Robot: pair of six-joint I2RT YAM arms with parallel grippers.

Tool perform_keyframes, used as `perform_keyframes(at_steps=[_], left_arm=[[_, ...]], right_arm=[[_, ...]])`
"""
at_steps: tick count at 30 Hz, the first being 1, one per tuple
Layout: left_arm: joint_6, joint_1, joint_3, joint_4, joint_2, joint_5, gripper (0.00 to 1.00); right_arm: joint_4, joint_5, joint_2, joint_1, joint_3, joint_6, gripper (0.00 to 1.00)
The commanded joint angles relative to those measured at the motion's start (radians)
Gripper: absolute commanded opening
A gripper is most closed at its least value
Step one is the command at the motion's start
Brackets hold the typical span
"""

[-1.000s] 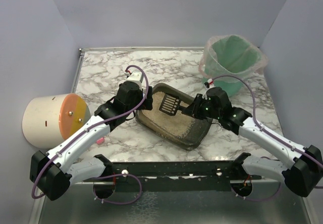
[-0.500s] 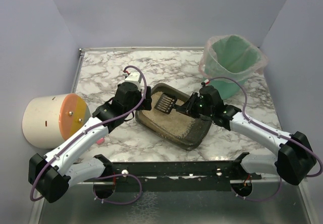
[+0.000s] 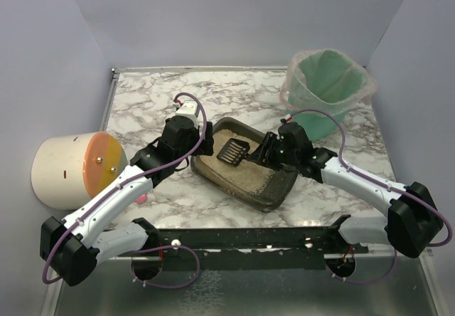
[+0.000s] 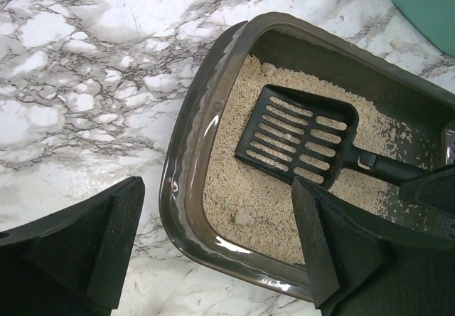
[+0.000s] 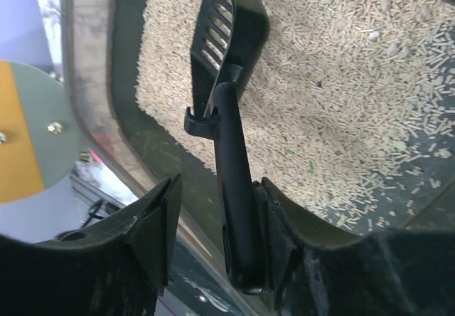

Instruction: Clean the litter box

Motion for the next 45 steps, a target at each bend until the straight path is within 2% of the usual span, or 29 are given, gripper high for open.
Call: perform_keyframes(at_steps=[1, 11, 19, 20, 23, 31, 35, 41, 45], left_arm=[[-0.009, -0.005, -0.008, 0.000, 0.007, -0.022, 0.92], [-0.011, -0.005, -0.004, 0.002, 0.026, -0.024, 0.92], [-0.011, -0.005, 0.002, 0.004, 0.043, -0.026, 0.92], [-0.012, -0.005, 0.002, 0.004, 0.045, -0.027, 0.92], [-0.016, -0.004, 0.008, 0.006, 0.050, -0.025, 0.92], [-0.011, -0.005, 0.055, -0.013, 0.048, -0.014, 0.94], [0.013, -0.004, 0.113, -0.034, 0.053, 0.004, 0.99], [0.088, -0.005, 0.224, -0.064, 0.077, -0.028, 0.99], [0.121, -0.005, 0.311, -0.077, 0.091, -0.029, 0.99]], right_arm=[[-0.097, 0.046, -0.010, -0.004, 0.030, -0.090, 0.53], [-0.367, 0.278, -0.171, -0.003, 0.099, -0.261, 0.63], [-0.493, 0.446, -0.290, -0.003, 0.182, -0.376, 0.74], [-0.490, 0.462, -0.305, -0.004, 0.190, -0.390, 0.77], [-0.468, 0.489, -0.339, -0.003, 0.215, -0.435, 0.99], [-0.490, 0.579, -0.298, -0.005, 0.343, -0.526, 1.00], [-0.457, 0.597, -0.288, -0.003, 0.391, -0.550, 1.00], [-0.377, 0.652, -0.340, -0.004, 0.421, -0.568, 1.00], [-0.388, 0.662, -0.339, -0.004, 0.484, -0.545, 1.00]])
